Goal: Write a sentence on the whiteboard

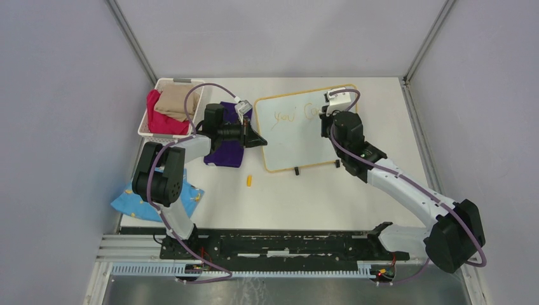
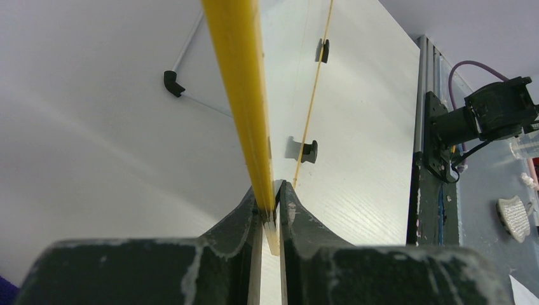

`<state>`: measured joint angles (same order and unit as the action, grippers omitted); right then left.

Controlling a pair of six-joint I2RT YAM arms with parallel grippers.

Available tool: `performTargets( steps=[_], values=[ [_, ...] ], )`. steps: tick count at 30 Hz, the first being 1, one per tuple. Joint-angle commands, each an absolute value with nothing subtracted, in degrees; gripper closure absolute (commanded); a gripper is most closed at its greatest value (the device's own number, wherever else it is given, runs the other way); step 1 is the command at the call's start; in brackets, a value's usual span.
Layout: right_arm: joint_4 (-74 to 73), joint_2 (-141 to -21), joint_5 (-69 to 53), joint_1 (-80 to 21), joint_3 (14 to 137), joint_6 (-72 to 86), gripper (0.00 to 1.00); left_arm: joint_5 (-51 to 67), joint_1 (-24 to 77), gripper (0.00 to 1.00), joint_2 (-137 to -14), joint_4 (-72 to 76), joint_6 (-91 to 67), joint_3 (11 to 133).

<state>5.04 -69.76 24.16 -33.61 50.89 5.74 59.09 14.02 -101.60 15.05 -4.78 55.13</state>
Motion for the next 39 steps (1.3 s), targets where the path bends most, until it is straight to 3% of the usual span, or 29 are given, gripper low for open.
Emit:
performTargets(
  steps=[1, 39],
  values=[
    [6.2, -70.7, 24.3, -33.0, 55.1, 5.4, 1.0, 52.4, 14.2, 0.98, -101.7, 12.4, 2.6, 55.2],
    [4.5, -64.8, 25.1, -30.5, 48.0, 6.9, 1.0, 51.7, 14.5, 0.98, -101.4, 12.0, 2.7, 55.3]
  ],
)
